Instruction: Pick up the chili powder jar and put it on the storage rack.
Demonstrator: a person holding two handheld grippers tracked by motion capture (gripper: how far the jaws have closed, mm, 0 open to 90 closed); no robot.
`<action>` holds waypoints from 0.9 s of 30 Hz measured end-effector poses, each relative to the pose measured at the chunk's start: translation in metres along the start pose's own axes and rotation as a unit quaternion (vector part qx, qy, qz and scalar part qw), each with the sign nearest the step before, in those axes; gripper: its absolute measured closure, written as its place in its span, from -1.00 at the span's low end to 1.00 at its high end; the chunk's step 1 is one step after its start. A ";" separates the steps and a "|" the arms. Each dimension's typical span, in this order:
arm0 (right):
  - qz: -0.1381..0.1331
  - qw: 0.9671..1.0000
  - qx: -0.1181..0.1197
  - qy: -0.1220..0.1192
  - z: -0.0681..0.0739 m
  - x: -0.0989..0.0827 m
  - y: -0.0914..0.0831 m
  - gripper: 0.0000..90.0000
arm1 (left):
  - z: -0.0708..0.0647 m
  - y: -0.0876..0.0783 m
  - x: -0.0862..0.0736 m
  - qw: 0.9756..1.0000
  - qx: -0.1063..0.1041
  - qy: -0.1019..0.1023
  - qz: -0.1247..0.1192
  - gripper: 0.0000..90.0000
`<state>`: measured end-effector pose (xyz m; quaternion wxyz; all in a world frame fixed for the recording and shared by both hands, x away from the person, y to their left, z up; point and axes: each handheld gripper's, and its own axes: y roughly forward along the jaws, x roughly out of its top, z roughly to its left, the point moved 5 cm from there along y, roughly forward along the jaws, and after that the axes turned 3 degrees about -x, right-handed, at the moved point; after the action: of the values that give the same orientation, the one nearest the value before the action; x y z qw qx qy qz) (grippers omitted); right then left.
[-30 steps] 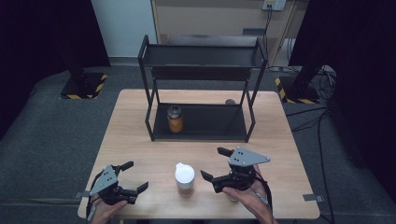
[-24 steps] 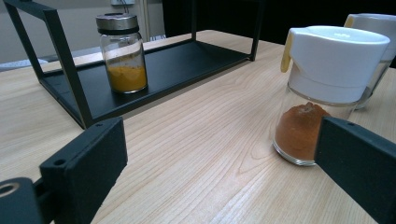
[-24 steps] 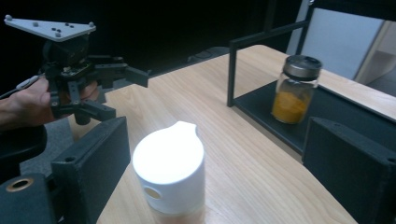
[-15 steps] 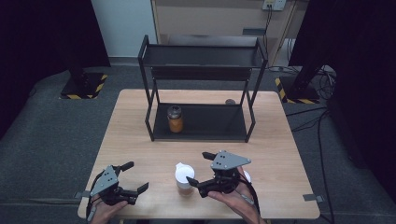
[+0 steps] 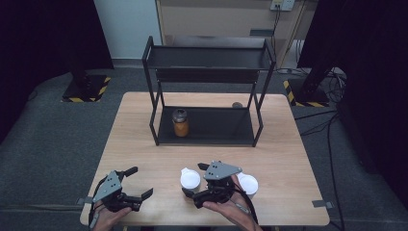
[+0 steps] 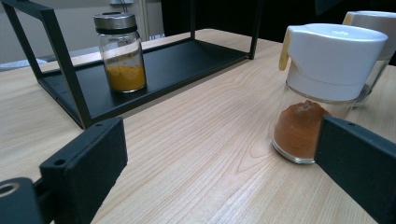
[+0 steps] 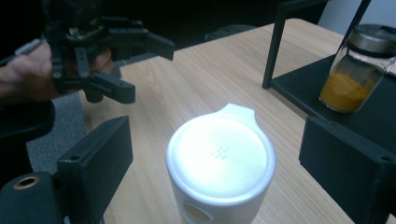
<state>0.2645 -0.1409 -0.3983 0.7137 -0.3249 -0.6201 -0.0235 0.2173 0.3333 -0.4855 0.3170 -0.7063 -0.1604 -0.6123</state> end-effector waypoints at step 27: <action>0.022 0.999 -0.021 -0.024 0.008 -0.018 0.028 -0.31 | 0.000 0.000 0.000 1.000 -0.001 0.000 0.000 -0.95</action>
<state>0.2659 -0.1215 -0.4267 0.6917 -0.3539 -0.6294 -0.0135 0.2171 0.3337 -0.4855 0.3168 -0.7066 -0.1598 -0.6122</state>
